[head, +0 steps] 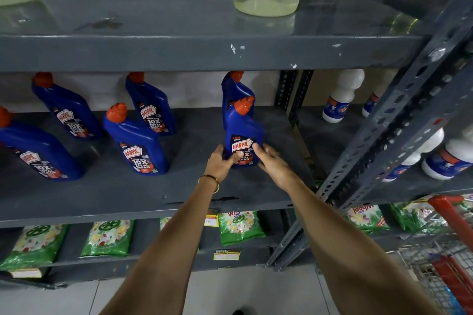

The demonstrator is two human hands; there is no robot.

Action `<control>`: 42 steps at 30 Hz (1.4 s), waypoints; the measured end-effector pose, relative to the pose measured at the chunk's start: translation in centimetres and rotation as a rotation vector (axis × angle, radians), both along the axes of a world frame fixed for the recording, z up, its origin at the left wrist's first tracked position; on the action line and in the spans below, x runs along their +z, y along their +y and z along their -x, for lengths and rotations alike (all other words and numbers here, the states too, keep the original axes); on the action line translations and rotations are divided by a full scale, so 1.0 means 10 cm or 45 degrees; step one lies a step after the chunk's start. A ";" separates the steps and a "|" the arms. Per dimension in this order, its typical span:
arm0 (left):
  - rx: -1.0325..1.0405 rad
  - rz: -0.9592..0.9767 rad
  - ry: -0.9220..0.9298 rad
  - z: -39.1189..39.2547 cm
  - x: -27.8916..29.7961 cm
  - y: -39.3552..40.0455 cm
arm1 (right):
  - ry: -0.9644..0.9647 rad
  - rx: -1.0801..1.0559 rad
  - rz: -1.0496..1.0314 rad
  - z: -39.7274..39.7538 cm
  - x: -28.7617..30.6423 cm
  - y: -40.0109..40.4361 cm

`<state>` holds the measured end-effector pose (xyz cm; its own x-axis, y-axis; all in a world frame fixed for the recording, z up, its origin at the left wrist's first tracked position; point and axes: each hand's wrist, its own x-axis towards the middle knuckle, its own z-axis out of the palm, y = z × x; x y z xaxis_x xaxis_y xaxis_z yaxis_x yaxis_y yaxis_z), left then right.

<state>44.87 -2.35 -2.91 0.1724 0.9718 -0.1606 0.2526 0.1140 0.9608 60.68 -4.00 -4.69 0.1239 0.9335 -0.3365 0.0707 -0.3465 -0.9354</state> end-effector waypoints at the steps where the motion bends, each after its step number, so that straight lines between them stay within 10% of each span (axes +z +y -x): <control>1: 0.007 0.005 -0.004 0.00 0.00 -0.01 | -0.004 -0.001 0.000 -0.01 -0.02 0.00; 42: -0.078 -0.004 0.186 0.16 0.10 -0.78 | 0.048 -0.024 -0.061 0.12 0.03 -0.88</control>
<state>43.28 -10.13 -1.90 0.2063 0.9608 -0.1853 0.3963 0.0911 0.9136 59.44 -12.81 -4.41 0.1295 0.9463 -0.2961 0.0290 -0.3021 -0.9528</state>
